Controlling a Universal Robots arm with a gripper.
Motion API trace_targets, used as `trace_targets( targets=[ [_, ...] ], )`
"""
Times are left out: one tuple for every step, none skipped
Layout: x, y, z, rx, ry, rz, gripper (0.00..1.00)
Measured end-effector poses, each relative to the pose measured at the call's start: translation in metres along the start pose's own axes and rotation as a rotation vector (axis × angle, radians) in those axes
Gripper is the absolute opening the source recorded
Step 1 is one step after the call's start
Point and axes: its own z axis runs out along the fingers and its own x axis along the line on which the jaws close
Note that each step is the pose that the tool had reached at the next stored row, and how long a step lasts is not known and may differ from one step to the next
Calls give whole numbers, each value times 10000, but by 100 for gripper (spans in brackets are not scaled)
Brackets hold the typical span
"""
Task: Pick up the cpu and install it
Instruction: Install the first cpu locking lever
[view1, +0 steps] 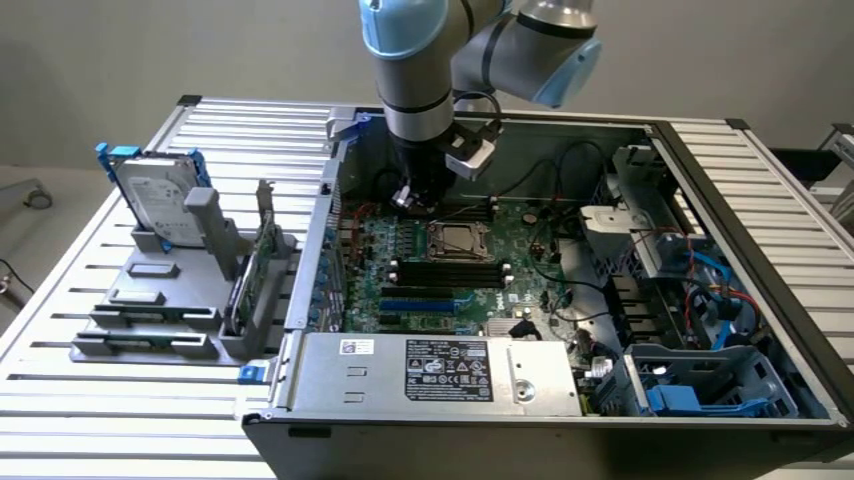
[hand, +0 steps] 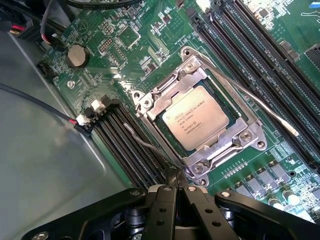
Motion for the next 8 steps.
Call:
trace_targets(
  targets=[
    [2,0,3,-4,0,0,11],
    [3,1,5,-8,-1,-1,11],
    [6,2,7,-11,0,-2,11],
    [8,4,10,-14,1,-2,11],
    [11,6,12,-16,0,-4,11],
    [14,7,15,-20,-1,-4,11],
    [17,9,17,-23,-2,-5,11],
    [20,12,20,-26,-1,-6,11]
  ],
)
